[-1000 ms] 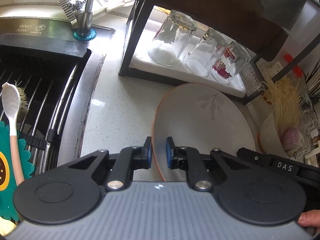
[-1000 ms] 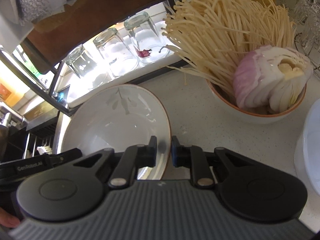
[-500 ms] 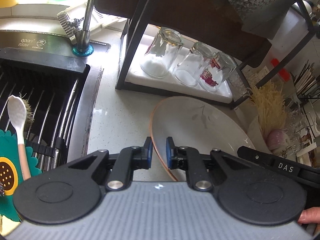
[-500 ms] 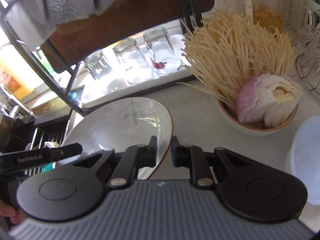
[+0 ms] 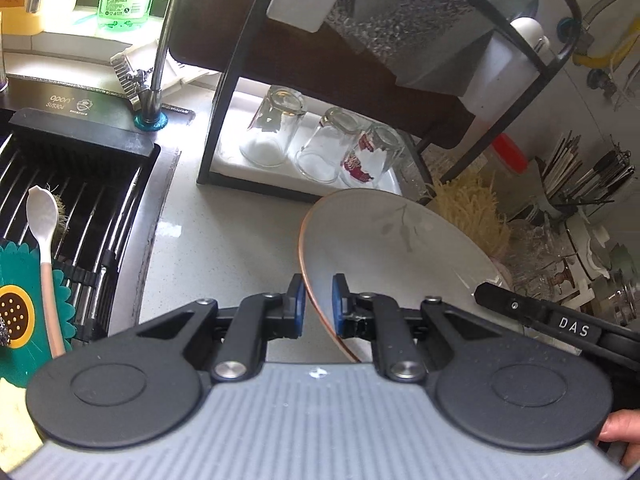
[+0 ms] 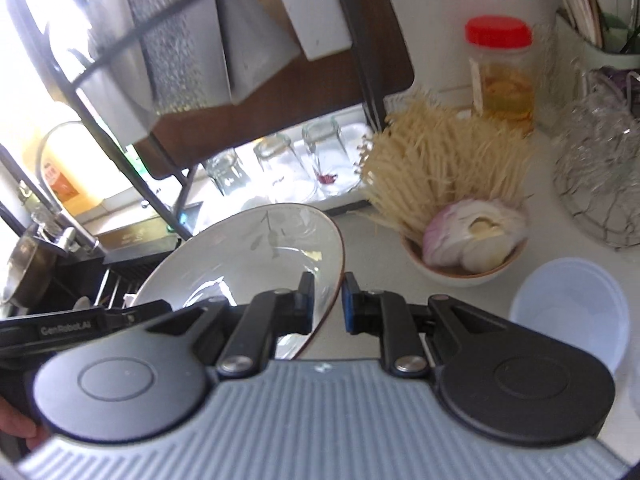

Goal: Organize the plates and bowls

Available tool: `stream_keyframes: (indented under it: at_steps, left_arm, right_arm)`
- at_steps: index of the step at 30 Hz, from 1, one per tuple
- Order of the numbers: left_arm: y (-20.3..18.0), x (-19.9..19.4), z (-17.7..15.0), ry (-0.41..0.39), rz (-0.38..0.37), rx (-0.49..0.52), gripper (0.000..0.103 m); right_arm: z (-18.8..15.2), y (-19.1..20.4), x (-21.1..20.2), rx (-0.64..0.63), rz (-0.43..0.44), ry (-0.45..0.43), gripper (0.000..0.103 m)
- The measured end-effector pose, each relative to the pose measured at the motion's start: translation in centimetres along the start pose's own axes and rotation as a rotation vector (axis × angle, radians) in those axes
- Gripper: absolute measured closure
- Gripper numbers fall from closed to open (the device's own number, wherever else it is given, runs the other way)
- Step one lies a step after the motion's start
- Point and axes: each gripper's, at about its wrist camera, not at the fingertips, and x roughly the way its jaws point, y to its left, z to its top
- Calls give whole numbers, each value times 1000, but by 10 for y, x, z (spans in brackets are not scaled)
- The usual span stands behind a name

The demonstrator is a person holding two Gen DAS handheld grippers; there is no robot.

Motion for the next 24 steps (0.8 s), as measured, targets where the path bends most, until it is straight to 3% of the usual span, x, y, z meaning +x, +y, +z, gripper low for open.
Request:
stream_keyframes:
  at_steps: [8, 24]
  left_arm:
    - [-40, -27, -28, -40, 2, -4, 87]
    - [-82, -35, -100, 30, 54, -13, 87]
  right_arm:
    - [-4, -23, -43, -14, 27, -44, 86]
    - [-50, -67, -76, -79, 6, 10, 86]
